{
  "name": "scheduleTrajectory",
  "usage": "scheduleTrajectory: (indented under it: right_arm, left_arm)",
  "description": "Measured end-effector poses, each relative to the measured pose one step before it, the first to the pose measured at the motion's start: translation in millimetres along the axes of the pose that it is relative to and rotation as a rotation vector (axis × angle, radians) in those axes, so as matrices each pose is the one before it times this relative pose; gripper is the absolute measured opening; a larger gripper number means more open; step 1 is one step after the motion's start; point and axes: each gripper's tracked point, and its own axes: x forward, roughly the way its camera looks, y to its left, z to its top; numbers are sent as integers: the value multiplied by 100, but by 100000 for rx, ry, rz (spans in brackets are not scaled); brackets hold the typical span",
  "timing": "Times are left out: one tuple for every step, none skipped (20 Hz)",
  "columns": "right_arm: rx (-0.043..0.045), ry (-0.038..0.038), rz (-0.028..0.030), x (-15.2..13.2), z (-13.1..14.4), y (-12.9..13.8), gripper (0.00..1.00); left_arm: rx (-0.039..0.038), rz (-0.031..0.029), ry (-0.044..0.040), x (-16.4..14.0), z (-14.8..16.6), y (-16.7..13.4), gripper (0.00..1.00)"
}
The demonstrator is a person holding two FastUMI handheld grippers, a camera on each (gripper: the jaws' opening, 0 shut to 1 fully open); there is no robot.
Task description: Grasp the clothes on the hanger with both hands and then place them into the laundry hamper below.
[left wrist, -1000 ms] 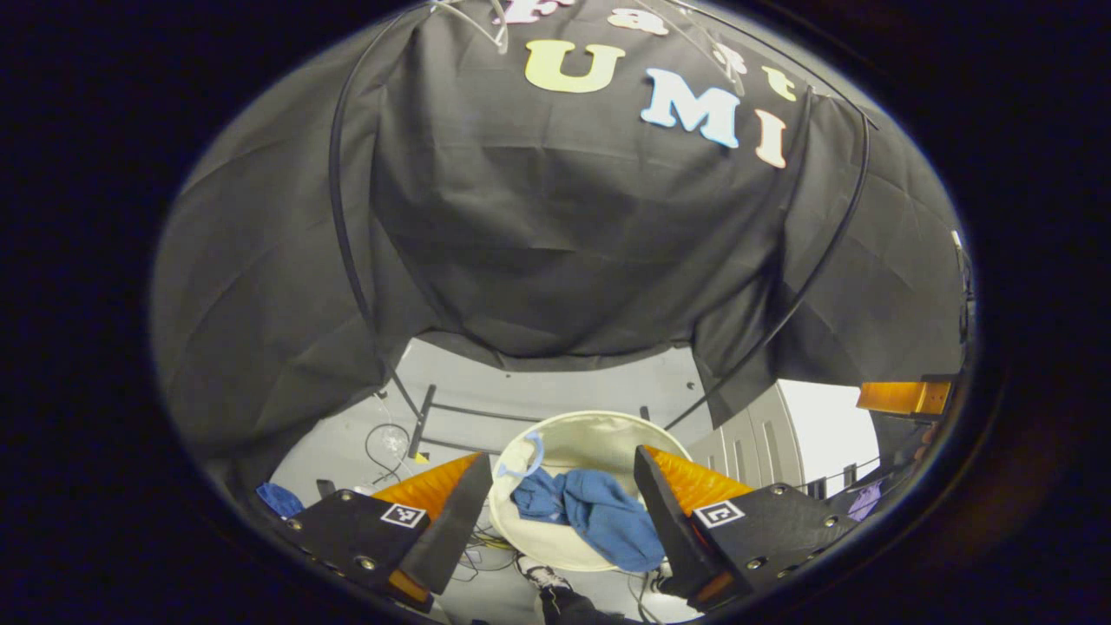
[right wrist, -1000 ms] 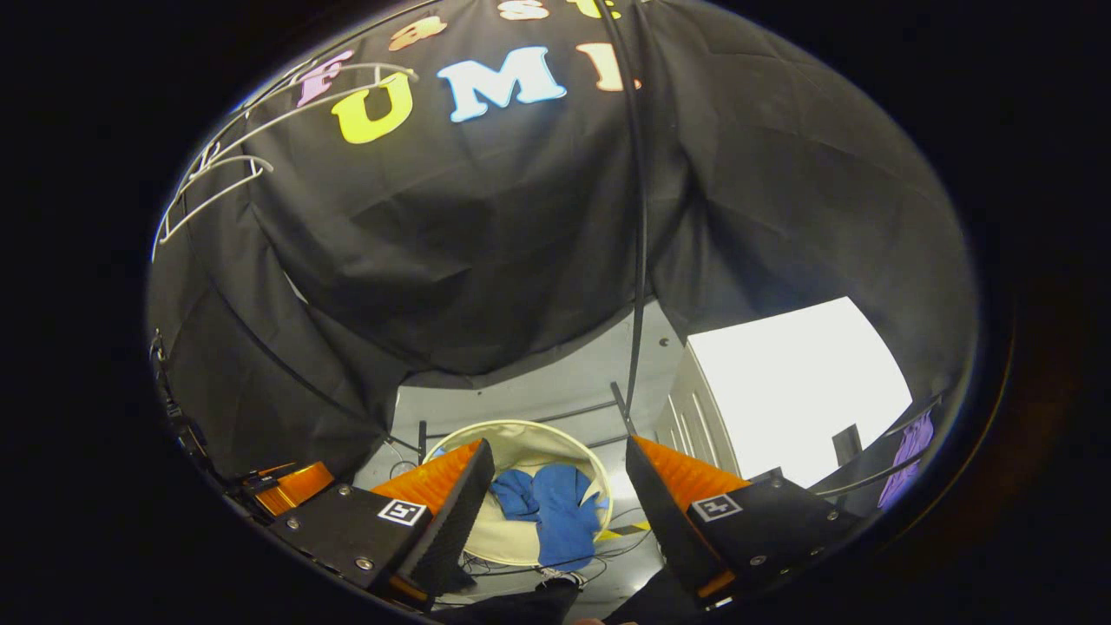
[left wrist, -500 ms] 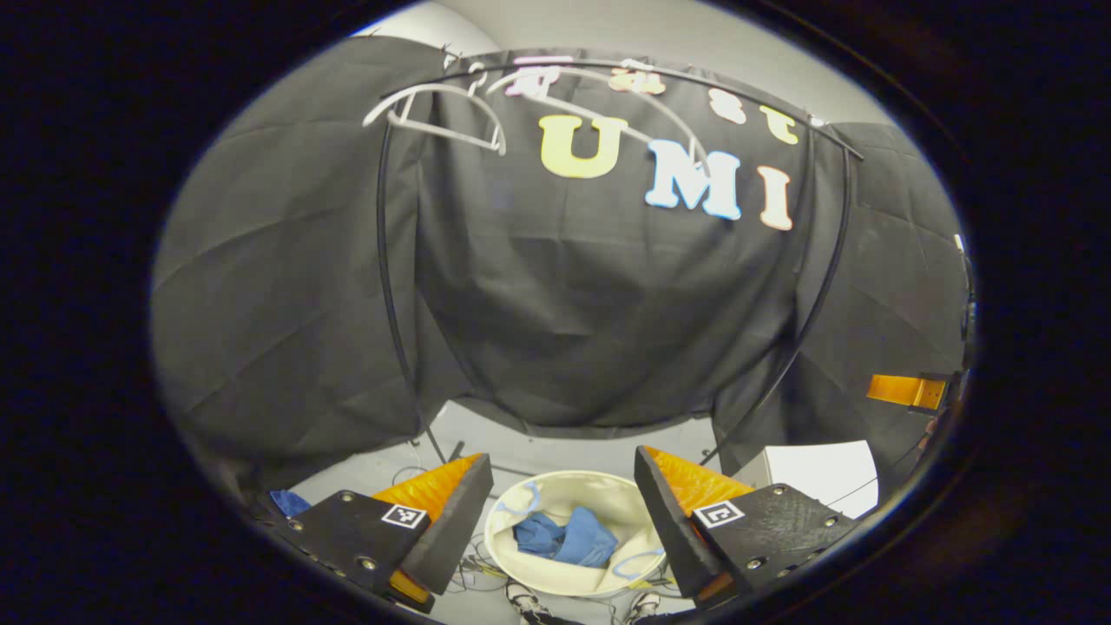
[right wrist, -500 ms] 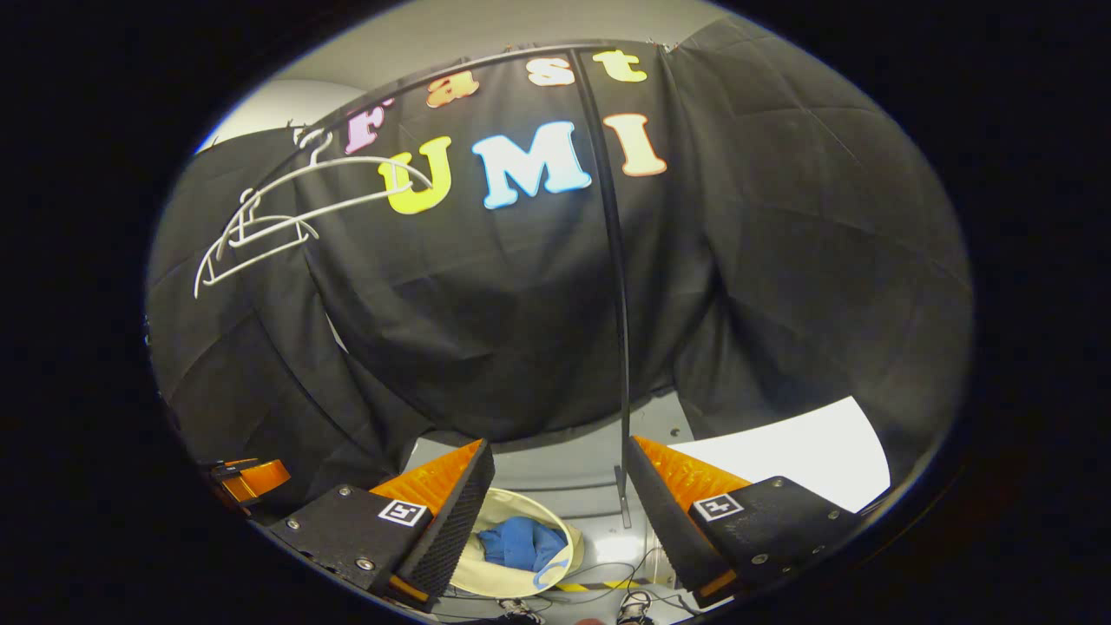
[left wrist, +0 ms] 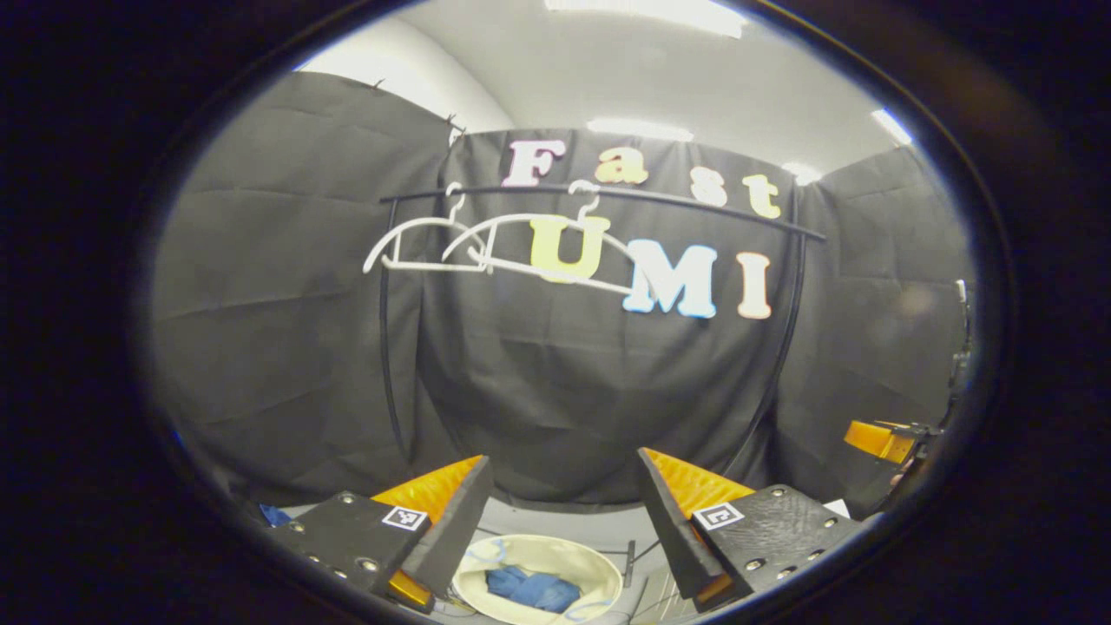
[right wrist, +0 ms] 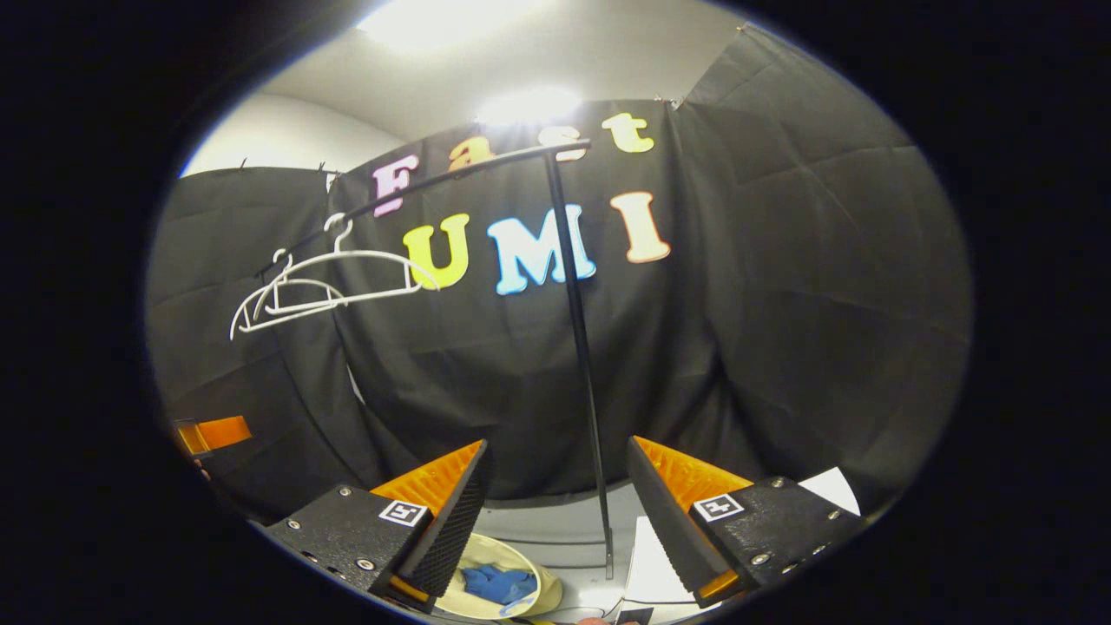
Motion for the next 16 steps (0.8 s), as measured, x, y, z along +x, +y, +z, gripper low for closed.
scheduleTrajectory:
  right_arm:
    - [1068,-3662,-1308,-169,1430,-373,95]
    - [1027,-3636,-1436,-186,1216,-415,91]
    - [684,-3779,-1024,10,1349,-227,91]
    - [218,-3458,-1396,-24,1265,-182,91]
    - [-413,-3450,-1956,73,1420,-390,91]
    - [-761,-3646,-2174,19,1296,-318,91]
    - [-716,-3263,-2297,39,1229,-303,91]
    - [-768,-2976,-2138,-67,1176,-276,95]
    - [-906,-2465,-2439,-26,1190,-291,95]
    - [-1086,-2117,-2379,-301,1008,-59,95]
    - [-1186,-2553,-2596,-208,939,-90,95]
    - [-1049,-2178,-2618,-322,861,-44,95]
    - [-1230,-2035,-1809,-265,683,147,95]
    - [-1064,-1555,-1356,-460,383,-17,95]
    - [-1363,-1195,-226,-335,239,355,95]
    - [-1244,-478,-137,-271,33,491,95]
  left_arm:
    - [615,32,-3195,-313,1667,-203,99]
    - [72,715,-3723,-158,1482,87,99]
    - [-514,260,-3619,18,1735,167,99]
    - [-1139,-195,-3027,-137,1478,305,99]
    - [-1492,-597,-3114,120,1442,255,99]
    - [-1152,-910,-2457,213,1406,149,99]
    - [-588,-973,-2529,268,1219,373,99]
    - [-190,-730,-1996,126,1113,411,99]
    - [10,-252,-1570,127,1151,582,99]
    - [276,-14,-1206,114,1072,881,99]
    - [738,-148,-1618,23,879,877,99]
    - [1130,-84,-1492,-64,643,1001,99]
    - [1270,22,-1055,-8,315,1054,99]
    - [1167,108,-1144,68,80,886,99]
    - [998,170,-744,-3,-5,749,99]
    - [1116,511,-715,98,-273,928,99]
